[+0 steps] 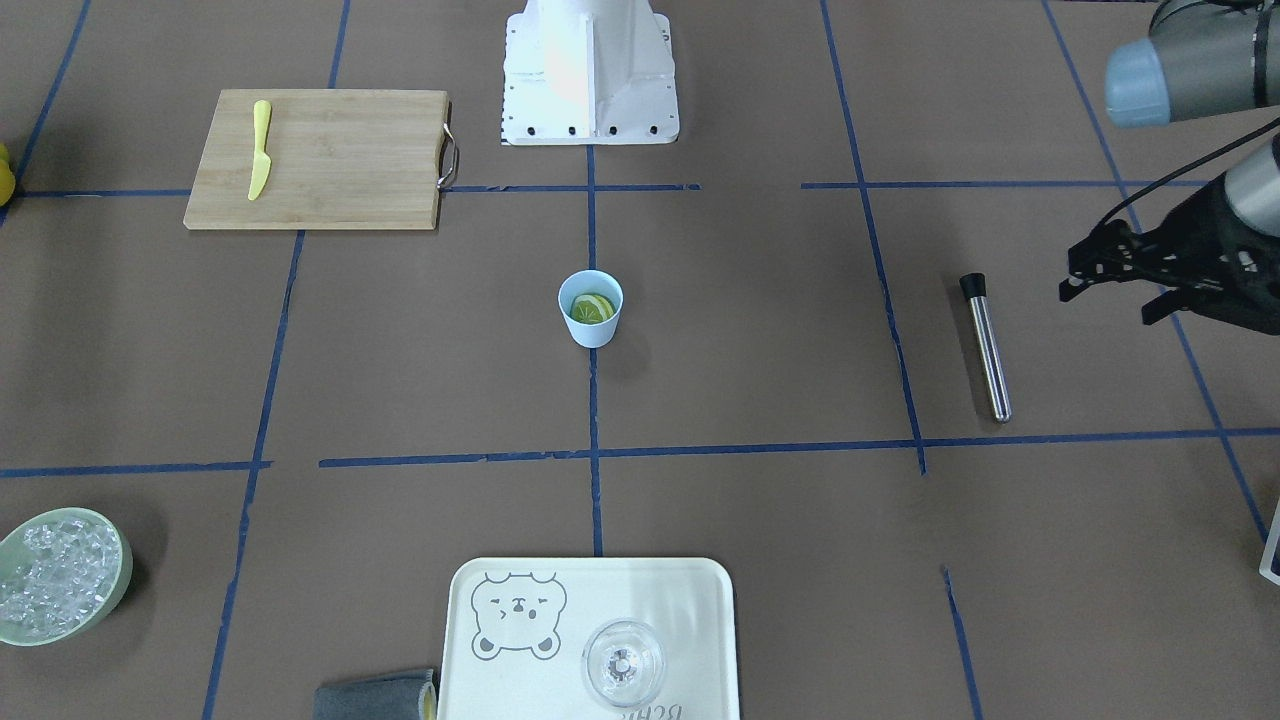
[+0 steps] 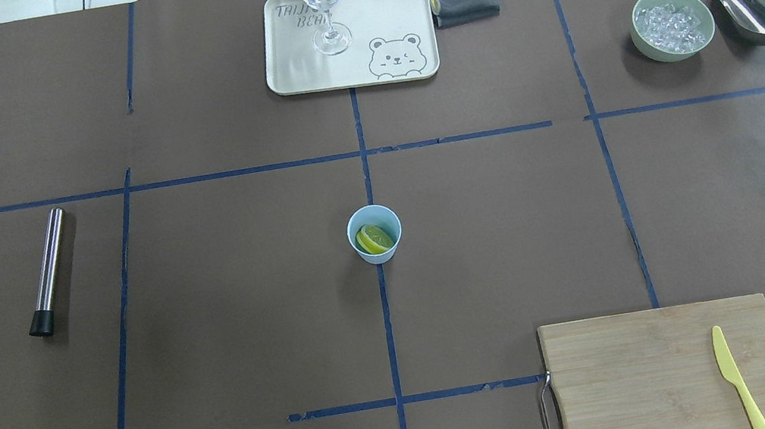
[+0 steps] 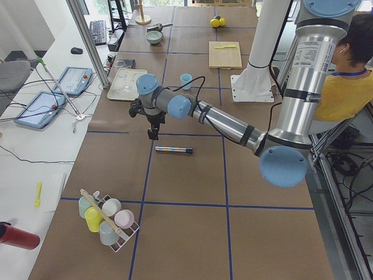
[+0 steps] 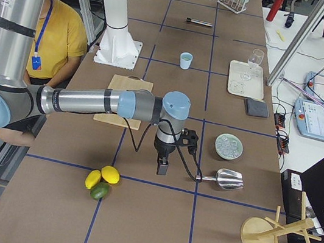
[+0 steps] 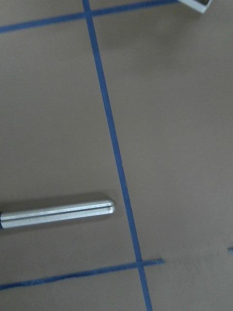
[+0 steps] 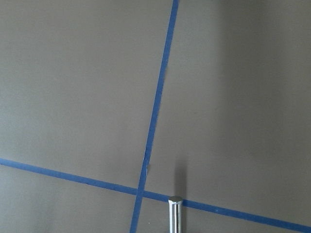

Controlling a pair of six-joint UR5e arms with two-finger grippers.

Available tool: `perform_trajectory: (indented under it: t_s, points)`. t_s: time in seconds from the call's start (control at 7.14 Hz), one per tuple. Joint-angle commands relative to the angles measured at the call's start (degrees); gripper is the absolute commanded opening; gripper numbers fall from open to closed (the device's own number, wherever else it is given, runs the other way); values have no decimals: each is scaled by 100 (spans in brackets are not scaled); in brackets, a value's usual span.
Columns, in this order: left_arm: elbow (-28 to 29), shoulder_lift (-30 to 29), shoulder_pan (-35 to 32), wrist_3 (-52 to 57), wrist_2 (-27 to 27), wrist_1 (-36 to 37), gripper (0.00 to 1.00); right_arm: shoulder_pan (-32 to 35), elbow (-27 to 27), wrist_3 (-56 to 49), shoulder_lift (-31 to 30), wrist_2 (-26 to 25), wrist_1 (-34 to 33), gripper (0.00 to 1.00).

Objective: Squeeze lemon into cup
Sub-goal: 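Reach the left gripper to the silver metal muddler and grasp it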

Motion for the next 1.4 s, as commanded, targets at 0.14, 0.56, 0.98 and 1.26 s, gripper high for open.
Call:
perform_trajectory:
  t_s: [0.14,0.56,0.98,1.26]
  points:
    - [50,-1001,375,-616,700,-105,100,22,-2,-14,9,-22,9,100]
    - [348,-267,366,-1490,222,-2291,100,22,-20,-23,1,-22,9,100]
    - [49,-176,506,-1482,1130,-2373,100,22,-186,-14,1,-13,9,100]
    - [-29,338,885,-2040,1281,-2373,100,22,-195,-14,1,-22,9,100]
